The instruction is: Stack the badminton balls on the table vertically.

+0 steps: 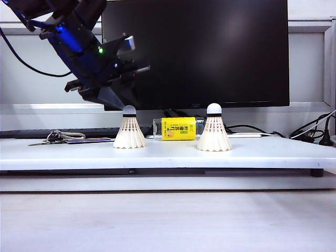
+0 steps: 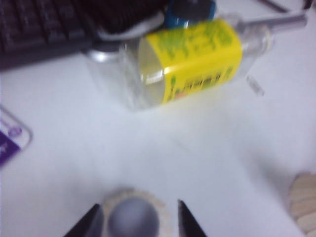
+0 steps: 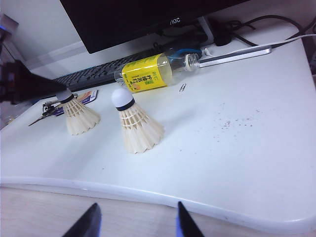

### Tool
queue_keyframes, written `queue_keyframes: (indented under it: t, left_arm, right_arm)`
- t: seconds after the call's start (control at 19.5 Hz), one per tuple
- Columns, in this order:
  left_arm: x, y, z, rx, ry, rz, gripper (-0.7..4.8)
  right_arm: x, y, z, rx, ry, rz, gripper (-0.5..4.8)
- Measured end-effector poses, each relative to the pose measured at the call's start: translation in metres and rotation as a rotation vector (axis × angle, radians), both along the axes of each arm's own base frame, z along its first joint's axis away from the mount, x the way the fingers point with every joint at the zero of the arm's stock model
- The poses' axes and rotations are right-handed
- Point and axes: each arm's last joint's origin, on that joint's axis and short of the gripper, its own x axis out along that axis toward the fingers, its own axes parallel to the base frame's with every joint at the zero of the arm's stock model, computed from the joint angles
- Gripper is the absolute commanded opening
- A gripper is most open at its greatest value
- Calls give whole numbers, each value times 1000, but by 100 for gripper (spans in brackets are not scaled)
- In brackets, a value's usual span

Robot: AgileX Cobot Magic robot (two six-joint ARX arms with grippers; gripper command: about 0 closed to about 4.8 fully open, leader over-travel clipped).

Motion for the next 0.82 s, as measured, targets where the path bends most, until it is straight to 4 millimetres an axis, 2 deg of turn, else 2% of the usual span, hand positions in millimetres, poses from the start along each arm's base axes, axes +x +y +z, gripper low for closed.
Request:
queue_keyframes:
  t: [0.05,0.15,0.2,0.26,0.31,0.82]
  left_arm:
    - [0,0,2,-5,-9,-1,128]
    - [-2,1,9,-22,-33,-7,130]
    - [-3,1,12,-29,-39,-15,148]
    - [-4,1,13,-31,-45,-20,204]
    - [-4,1,14,-30,-49,-23,315]
    - [-6,2,9,29,-23,-46,350]
  right_arm:
    - [0,0,0,0,0,0,198]
    - [0,0,0,0,1,0,198]
    - [0,0,0,0,1,0,198]
    - [0,0,0,0,1,0,198]
    - [0,0,0,0,2,0,198]
    - [0,0,0,0,3,-1,198]
